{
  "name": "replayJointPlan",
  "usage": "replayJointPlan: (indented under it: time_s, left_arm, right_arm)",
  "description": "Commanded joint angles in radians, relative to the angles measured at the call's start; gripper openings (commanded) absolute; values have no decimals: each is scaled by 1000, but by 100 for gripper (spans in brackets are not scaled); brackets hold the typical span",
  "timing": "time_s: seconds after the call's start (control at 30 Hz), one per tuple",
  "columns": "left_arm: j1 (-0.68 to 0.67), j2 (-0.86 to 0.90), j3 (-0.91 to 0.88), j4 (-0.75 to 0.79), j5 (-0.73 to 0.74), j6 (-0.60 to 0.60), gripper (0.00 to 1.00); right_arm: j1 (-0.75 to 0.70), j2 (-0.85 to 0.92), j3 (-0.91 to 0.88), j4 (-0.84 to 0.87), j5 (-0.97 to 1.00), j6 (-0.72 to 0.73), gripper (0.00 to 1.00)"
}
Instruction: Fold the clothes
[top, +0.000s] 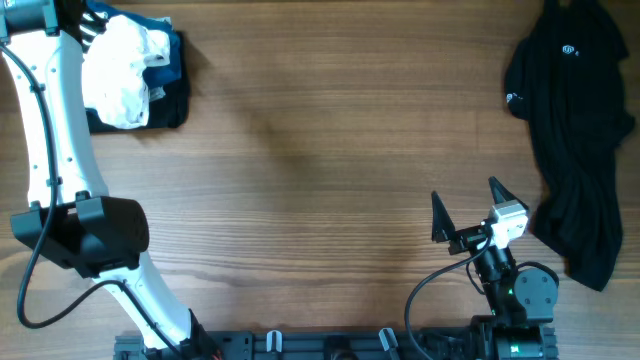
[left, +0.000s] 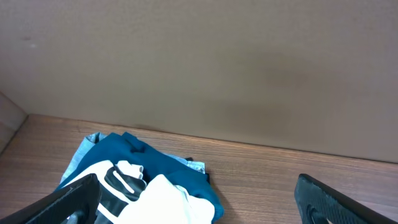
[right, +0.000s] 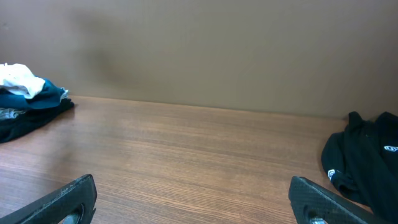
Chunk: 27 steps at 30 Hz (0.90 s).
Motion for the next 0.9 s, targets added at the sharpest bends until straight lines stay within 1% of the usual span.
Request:
replayJointPlan:
  time_s: [0.0,0.07,0.1,0.2,0.23,0.27,0.3,0.37,0.4,0.43,0.5,0.53,0.6,0.63,0.7,0.77,0.83,0.87]
  left_arm:
    - [-1,-17,-3,-25,12,-10,100]
    - [-16,-50,-3,-62,-11,-9,100]
    - [-29,-87,-3,-71,-49,-9,100]
    - [-66,-163,-3,-96,-56,-9,100]
    - [-97,-216,-3,-155,-59,3,100]
    - [-119,-264,-5,-202,-97,33,100]
    - [-130,-304,-20,-230,-117,32,100]
    - [-131,-399,-119,-216,-107,27,100]
    - [-130,-454,-196,-188,-96,27,100]
    - [-130,-520,-303,-126,-97,27,100]
    - [-130,-644,-529,38,-72,27,100]
    - [-130,-750,-728,180,-53,24,100]
    - [-130,-871,-950,336,-52,-14,100]
    - [-130,-951,-1096,439,-52,-26,100]
    - [-130,-1080,-1307,576,-52,-33,100]
    - [-130,-1198,-1476,659,-52,-33,100]
    - [-130,-1358,-1664,738,-53,-50,100]
    - [-130,-1404,-1713,751,-56,-59,100]
  right_arm:
    - [5,-13,-1,6,-19,-4,100]
    - [5,-13,-1,6,-19,-4,100]
    - [5,-13,-1,6,-19,-4,100]
    - [5,-13,-1,6,-19,-4,100]
    - [5,-13,-1,6,-19,-4,100]
    - [5,-13,-1,6,-19,-4,100]
    - [5,-13,-1,6,-19,-4,100]
    - [5,-13,-1,6,-19,-4,100]
    - [5,-13,-1,6,-19,-4,100]
    - [5,-13,-1,6,-19,-3,100]
    - [5,-13,-1,6,-19,-4,100]
    - [5,-13,-1,6,-19,-4,100]
    - [5,-13,-1,6,-19,-3,100]
    - [5,-13,-1,6,-19,-4,100]
    - [5,-13,-1,6,-19,-4,100]
    - [5,-13,-1,6,-19,-4,100]
    - [5,-13,-1,6,-19,-4,100]
    - [5,-13,-1,6,-19,-4,100]
